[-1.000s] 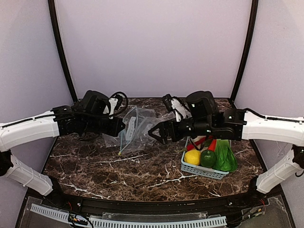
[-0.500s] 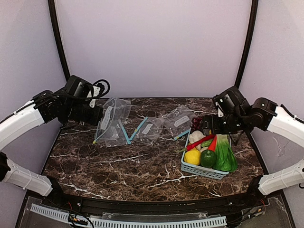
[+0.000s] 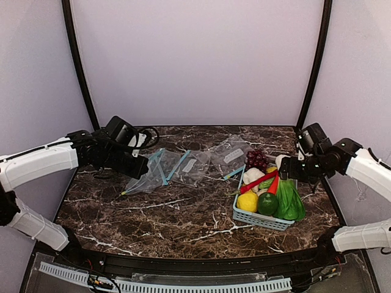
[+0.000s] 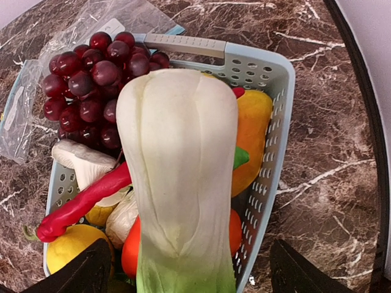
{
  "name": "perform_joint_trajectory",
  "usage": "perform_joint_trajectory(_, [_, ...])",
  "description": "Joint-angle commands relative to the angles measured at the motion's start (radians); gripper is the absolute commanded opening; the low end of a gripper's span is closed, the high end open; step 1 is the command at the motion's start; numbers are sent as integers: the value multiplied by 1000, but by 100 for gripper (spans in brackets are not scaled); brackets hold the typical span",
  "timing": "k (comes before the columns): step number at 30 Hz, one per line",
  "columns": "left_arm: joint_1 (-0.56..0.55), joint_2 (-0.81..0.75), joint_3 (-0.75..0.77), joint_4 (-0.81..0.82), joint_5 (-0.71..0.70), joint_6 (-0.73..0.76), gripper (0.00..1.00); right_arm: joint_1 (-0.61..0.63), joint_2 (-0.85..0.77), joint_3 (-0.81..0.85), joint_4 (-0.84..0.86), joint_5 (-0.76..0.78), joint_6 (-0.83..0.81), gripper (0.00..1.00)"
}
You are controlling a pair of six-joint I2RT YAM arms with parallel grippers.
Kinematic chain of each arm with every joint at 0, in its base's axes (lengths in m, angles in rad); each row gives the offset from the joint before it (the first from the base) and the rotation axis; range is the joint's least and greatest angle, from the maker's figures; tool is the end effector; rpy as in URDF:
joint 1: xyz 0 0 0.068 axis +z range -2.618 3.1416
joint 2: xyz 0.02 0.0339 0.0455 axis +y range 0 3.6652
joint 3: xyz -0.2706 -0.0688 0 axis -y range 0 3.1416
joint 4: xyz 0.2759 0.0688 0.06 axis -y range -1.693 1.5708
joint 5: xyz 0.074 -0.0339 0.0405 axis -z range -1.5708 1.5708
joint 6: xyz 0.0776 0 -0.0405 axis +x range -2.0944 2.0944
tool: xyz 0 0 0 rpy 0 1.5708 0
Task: Place the food in the zip-top bag and seal the zipper
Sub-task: Pick up the fake vegetable from the bin.
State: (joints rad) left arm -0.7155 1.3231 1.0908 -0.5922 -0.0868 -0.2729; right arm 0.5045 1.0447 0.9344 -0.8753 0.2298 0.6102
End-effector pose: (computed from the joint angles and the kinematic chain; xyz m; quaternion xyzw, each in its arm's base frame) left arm 0.2600 -0.2171 0.2596 0.1888 0.9111 -0.1372 0.3398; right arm 0.2253 0.1042 0.2521 0.0833 0.9481 0.0584 0.3012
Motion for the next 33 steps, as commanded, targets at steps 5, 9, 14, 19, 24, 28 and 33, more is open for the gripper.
perform_joint_trajectory(5, [2, -13, -33, 65, 55, -34, 1, -14, 23, -72, 106, -91, -19, 81])
perform_joint_trajectory(9, [2, -8, -34, 71, 65, -37, 1, -13, 41, -95, 105, -53, -16, 74])
perform_joint_trajectory(14, [3, -5, -28, 77, 74, -39, 1, -14, 56, -107, 122, -41, -24, 65])
perform_joint_trajectory(19, [2, -3, -30, 83, 80, -42, 1, -14, 54, -102, 120, -36, -27, 50])
perform_joint_trajectory(24, [2, 1, -34, 90, 84, -44, 1, -13, 27, -87, 104, -15, -29, 35])
perform_joint_trajectory(28, [2, 3, -40, 102, 84, -41, 1, -14, 4, -66, 80, 9, -36, 27])
perform_joint_trajectory(33, [2, -13, -54, 114, 80, -39, 1, -14, -11, -1, 7, 79, -55, 23])
